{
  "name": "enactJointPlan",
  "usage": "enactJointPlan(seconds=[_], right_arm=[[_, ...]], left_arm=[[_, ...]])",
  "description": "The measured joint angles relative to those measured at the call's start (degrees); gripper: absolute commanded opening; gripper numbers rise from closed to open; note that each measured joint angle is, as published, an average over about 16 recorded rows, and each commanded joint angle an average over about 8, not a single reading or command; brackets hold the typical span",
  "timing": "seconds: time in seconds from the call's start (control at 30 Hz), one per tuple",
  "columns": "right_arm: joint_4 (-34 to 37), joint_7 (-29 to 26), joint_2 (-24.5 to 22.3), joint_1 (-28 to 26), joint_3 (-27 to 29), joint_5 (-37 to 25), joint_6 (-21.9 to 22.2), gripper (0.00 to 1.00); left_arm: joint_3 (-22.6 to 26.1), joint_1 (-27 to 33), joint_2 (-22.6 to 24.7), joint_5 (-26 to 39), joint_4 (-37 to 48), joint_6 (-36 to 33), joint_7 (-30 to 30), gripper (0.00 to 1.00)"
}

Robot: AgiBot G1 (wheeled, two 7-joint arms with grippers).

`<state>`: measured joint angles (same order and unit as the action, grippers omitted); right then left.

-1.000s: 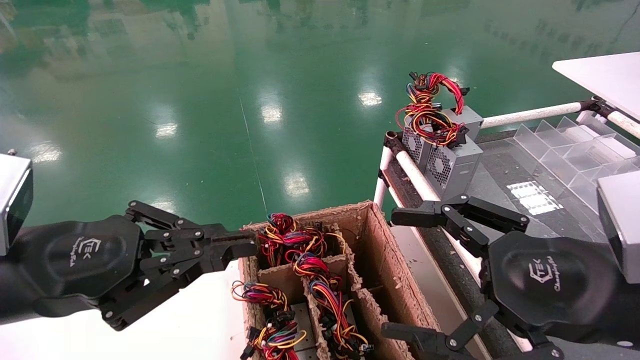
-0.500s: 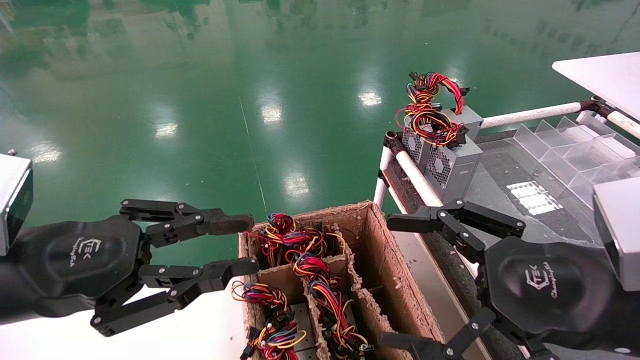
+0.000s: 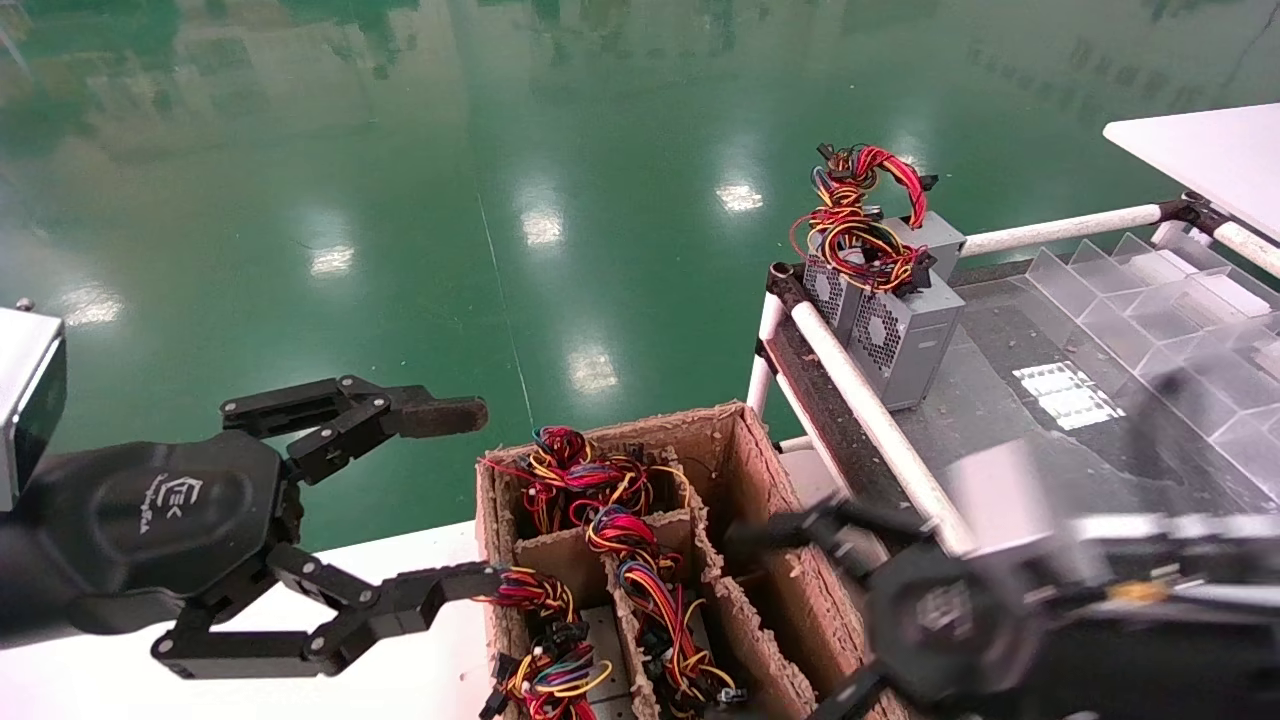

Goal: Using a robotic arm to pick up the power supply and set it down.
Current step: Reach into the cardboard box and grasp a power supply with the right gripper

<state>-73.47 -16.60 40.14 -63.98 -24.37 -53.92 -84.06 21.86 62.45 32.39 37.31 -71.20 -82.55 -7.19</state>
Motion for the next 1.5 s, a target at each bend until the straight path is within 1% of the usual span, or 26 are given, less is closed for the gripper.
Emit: enactJointPlan(seconds=[0.17,0.2,0.43,0.47,0.7,1.0,1.5], right_arm=[[0.19,-2.18,4.37,-1.66,-4.31,-5.13,-0.46,1.00],[0.27,-2.44,5.30,-1.92,-5.11,-5.98,-0.62,0.89],[0.55,-2.93,11.07,-2.67,-9.47,-10.58,-1.20,0.02],[0.52,-2.89,11.65,-2.65,-9.89,-11.03,-1.21,0.00],[-0.42,-2.55,13.80,-1.96,-11.76,-13.26,-0.97,0.00],[-1.44,-2.76,13.65,-0.99,-12.20,-13.86,-0.46,0.00],[-1.09,-1.76,13.57,-0.02,-12.25,-13.87,-0.07,0.00]], left_arm=[[0.00,0.00,0.00,0.00,0.00,0.00,0.00,1.00],[0.00,0.00,0.00,0.00,0.00,0.00,0.00,1.00],[0.00,0.00,0.00,0.00,0.00,0.00,0.00,1.00],[0.00,0.00,0.00,0.00,0.00,0.00,0.00,1.00],[0.00,0.00,0.00,0.00,0.00,0.00,0.00,1.00],[0.00,0.00,0.00,0.00,0.00,0.00,0.00,1.00],[0.01,0.00,0.00,0.00,0.00,0.00,0.00,1.00]])
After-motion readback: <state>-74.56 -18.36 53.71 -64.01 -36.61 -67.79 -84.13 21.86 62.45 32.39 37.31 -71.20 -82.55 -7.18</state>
